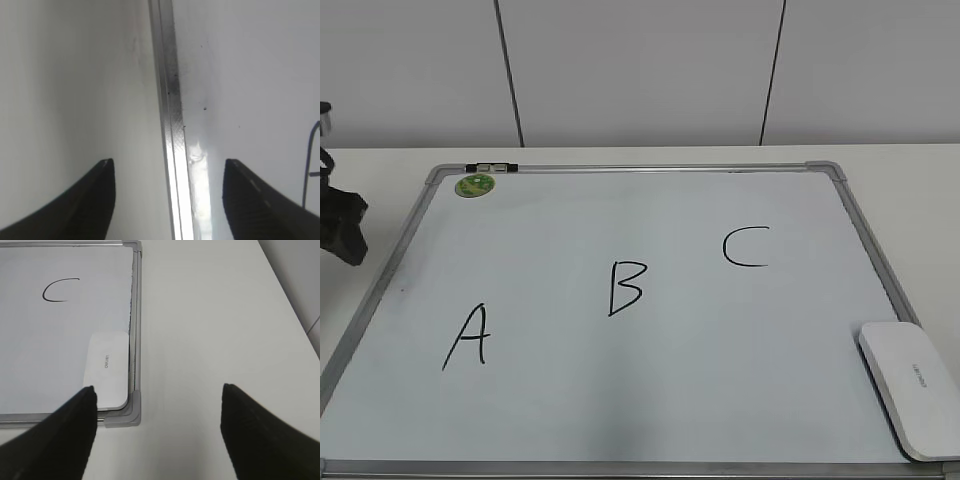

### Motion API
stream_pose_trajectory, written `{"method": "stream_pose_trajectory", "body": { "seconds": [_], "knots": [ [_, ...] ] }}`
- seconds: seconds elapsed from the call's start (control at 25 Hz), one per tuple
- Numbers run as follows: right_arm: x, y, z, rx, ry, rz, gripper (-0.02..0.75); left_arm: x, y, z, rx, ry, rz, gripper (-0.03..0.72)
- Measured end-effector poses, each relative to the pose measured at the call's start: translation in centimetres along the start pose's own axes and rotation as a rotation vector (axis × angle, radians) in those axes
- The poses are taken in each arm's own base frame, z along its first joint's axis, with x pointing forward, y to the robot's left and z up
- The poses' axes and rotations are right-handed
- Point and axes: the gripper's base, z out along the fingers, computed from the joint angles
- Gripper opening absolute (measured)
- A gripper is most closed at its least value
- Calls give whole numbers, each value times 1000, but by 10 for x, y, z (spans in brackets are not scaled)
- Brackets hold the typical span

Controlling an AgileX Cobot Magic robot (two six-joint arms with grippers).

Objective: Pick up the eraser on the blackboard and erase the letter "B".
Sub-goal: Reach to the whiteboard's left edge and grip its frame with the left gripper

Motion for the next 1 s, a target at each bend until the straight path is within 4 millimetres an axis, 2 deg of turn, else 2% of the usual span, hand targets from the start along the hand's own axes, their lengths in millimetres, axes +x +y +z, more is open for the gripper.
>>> {"method": "stream_pose_trajectory", "body": {
  "seconds": [0.16,0.32,0.64,0.84,1.0],
  "knots": [
    [0,0,0,0,0,0,591,-12,2,29,1,49,0,454],
    [0,0,0,0,0,0,591,-21,3,49,2,71,-2,416],
    [0,0,0,0,0,0,591,-27,4,72,4,103,-5,273],
    [0,0,0,0,0,0,591,-25,5,86,5,136,-5,242],
    [0,0,0,0,0,0,591,-25,5,87,6,134,-7,209]
  ]
}}
